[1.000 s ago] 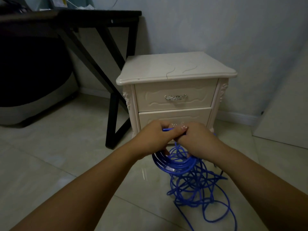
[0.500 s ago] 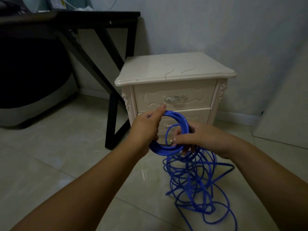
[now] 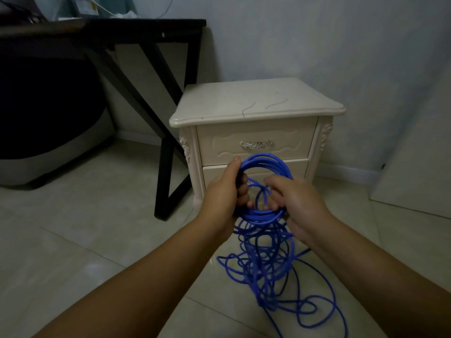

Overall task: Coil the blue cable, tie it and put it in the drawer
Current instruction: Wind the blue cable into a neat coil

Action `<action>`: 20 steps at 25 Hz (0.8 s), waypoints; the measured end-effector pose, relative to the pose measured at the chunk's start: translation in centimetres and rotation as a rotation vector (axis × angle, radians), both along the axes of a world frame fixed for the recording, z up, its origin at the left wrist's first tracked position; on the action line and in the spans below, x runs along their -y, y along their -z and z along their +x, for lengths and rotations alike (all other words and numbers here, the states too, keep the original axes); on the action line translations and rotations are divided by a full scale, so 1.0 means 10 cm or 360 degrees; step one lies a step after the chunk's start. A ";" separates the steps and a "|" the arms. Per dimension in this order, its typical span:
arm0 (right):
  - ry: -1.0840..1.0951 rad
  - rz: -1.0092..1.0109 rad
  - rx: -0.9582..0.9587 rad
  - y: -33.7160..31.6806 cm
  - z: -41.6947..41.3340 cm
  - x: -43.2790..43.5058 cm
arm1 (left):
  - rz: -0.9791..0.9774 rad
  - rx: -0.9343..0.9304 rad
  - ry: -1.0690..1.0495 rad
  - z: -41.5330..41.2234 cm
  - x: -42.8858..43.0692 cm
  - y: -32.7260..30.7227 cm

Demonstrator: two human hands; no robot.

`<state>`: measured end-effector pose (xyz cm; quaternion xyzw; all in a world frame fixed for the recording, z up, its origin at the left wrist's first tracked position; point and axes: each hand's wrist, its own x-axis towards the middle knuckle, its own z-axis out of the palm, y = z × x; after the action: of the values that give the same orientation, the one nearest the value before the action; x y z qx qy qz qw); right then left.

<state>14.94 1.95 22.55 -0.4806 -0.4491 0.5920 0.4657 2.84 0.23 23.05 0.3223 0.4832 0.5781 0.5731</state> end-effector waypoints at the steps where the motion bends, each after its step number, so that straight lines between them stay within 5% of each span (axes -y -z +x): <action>1: -0.0022 0.0105 0.0284 -0.02 0.03 -0.02 | 0.0001 -0.0062 0.0103 -0.04 0.00 0.00; 5: -0.0402 0.0498 0.1333 -0.15 0.04 -0.01 | 0.0198 -0.0881 0.0478 -0.16 0.01 -0.01; 7: -0.0478 0.0583 0.1544 -0.17 0.02 0.00 | 0.0228 -0.1021 0.0558 -0.14 0.02 -0.03; 13: -0.1122 0.0165 0.0274 -0.21 0.32 -0.09 | 0.0087 -0.0700 0.0330 -0.15 0.02 -0.13; 16: -0.1157 0.0263 0.0627 -0.24 0.37 -0.11 | 0.0047 -0.0672 0.0253 -0.18 0.02 -0.17; 18: -0.1049 0.0415 0.1021 -0.30 0.37 -0.09 | 0.0124 -0.0995 0.0228 -0.22 0.02 -0.20; 20: -0.0871 0.0453 0.1064 -0.37 0.40 -0.06 | 0.0233 -0.1278 0.0201 -0.24 0.03 -0.22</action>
<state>18.99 2.55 26.29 -0.4401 -0.7622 0.4380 0.1832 0.45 -0.02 25.20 0.5913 0.6053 0.4029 0.3489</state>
